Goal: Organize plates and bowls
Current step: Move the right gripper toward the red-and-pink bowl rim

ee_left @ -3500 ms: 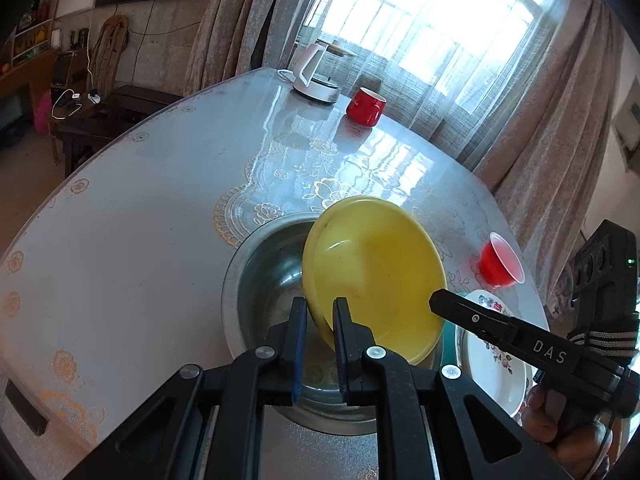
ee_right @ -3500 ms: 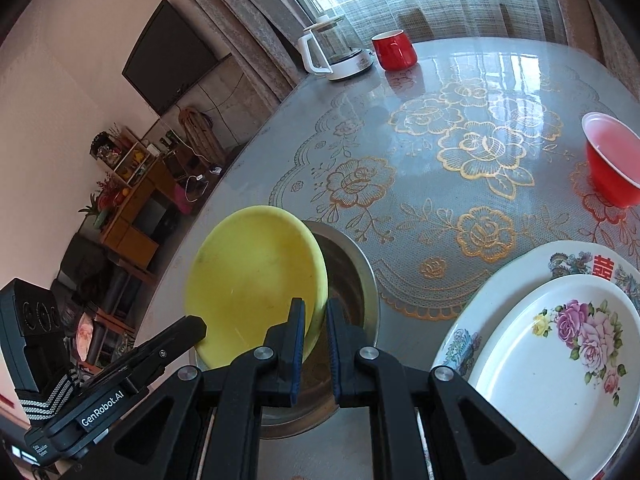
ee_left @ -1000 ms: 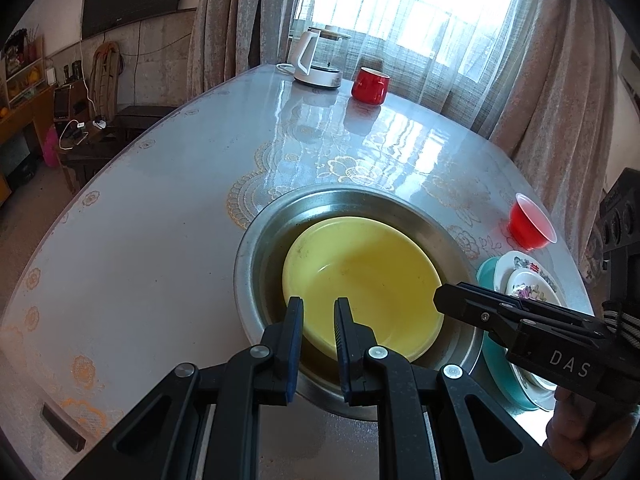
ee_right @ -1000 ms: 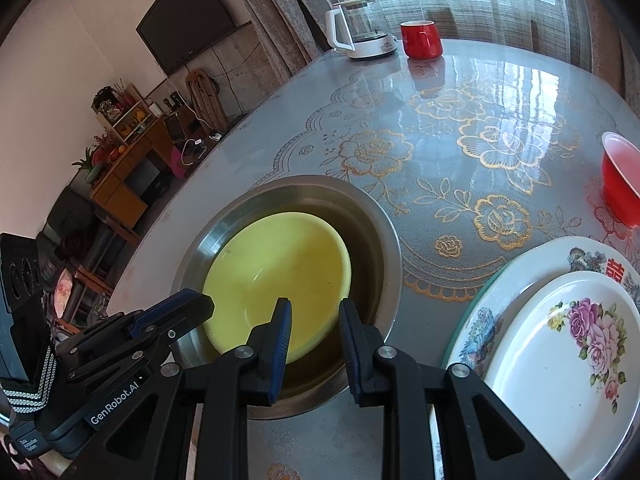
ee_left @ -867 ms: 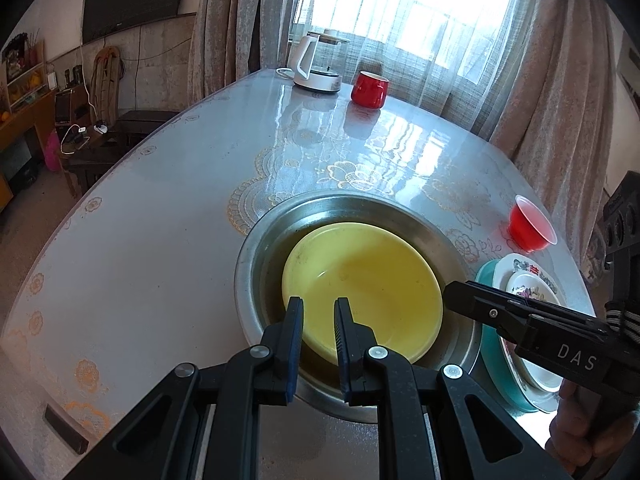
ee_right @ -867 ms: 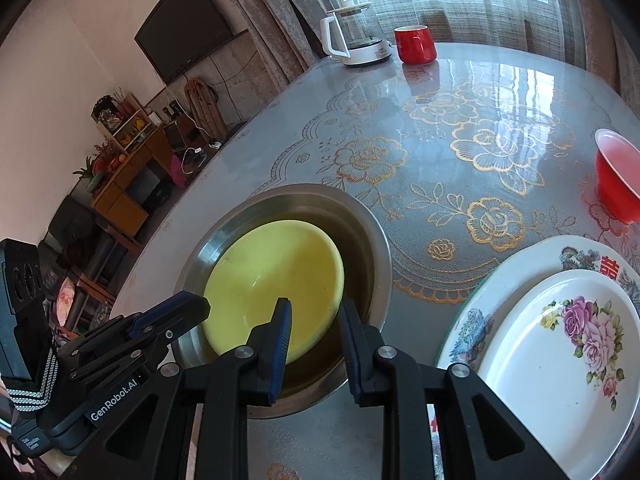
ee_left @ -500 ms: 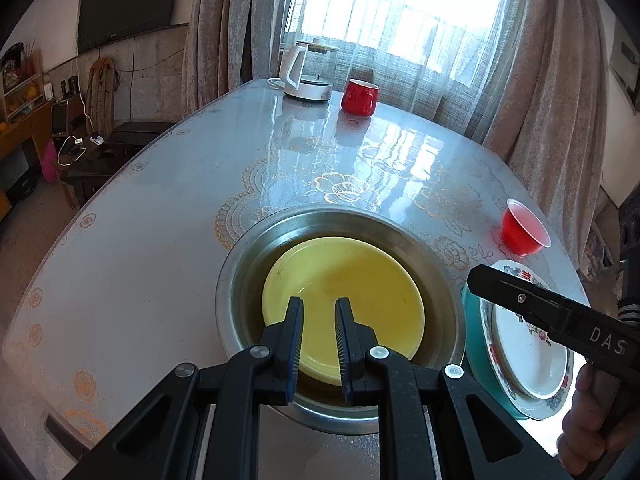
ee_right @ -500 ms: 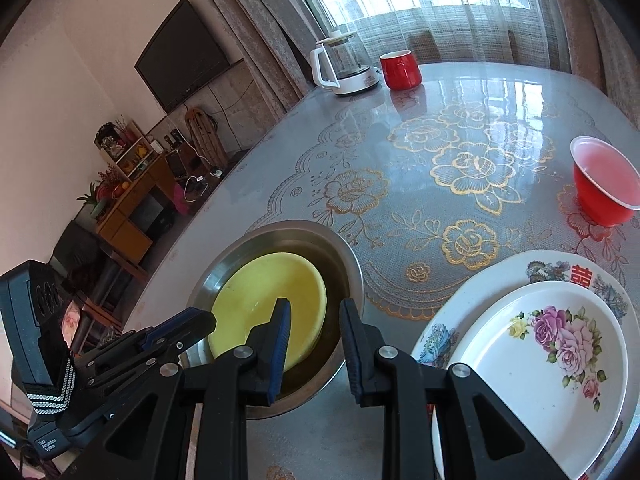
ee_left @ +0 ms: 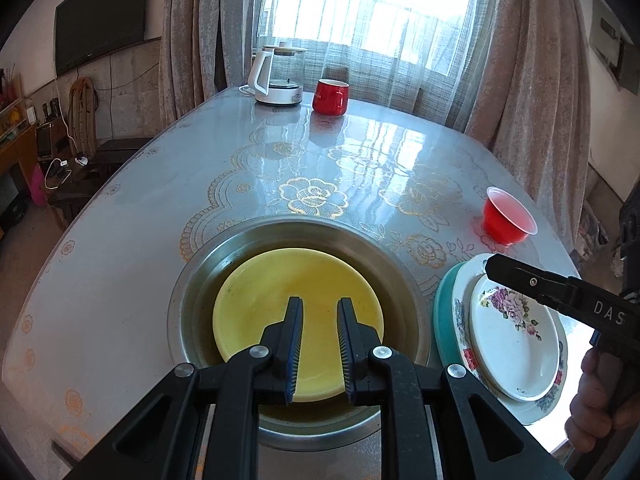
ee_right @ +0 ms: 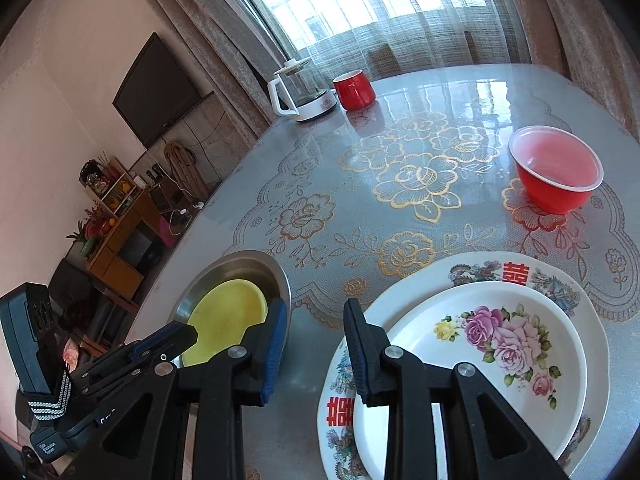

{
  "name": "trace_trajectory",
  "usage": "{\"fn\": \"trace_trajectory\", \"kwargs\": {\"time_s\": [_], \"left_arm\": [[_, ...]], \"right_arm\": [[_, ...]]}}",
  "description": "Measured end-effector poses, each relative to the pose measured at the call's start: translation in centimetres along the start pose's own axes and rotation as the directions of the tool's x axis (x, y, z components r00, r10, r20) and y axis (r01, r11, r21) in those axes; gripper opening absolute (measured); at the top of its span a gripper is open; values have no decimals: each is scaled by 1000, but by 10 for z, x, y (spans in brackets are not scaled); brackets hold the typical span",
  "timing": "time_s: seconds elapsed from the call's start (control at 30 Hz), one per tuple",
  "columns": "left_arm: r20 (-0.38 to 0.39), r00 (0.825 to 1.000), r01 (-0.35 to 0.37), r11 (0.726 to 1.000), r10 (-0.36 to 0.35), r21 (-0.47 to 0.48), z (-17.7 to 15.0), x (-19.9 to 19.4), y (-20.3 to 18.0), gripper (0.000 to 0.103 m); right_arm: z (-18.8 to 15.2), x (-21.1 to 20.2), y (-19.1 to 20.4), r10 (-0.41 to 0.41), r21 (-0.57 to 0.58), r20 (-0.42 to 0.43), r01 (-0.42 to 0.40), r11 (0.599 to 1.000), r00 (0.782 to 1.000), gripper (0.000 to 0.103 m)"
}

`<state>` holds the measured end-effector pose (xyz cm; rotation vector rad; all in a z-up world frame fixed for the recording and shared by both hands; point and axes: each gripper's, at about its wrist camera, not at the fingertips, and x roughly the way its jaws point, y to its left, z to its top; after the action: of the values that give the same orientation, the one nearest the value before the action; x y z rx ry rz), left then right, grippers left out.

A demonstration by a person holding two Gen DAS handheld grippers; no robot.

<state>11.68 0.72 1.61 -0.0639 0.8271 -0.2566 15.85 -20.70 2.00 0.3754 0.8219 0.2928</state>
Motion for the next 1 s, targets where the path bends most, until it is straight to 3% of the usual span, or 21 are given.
{"fn": "trace_trajectory", "kwargs": {"time_s": [0.33, 0.63, 1.0], "left_arm": [[-4, 1000, 26, 997, -25, 72, 8, 8, -31, 19], [-1, 998, 64, 985, -65, 157, 28, 18, -71, 26], [-90, 989, 128, 976, -113, 176, 50, 52, -120, 26]], "right_arm": [[4, -23, -43, -66, 85, 46, 62, 994, 997, 30], [3, -49, -92, -152, 175, 81, 136, 975, 985, 35], [10, -75, -150, -239, 286, 118, 197, 938, 964, 35]]}}
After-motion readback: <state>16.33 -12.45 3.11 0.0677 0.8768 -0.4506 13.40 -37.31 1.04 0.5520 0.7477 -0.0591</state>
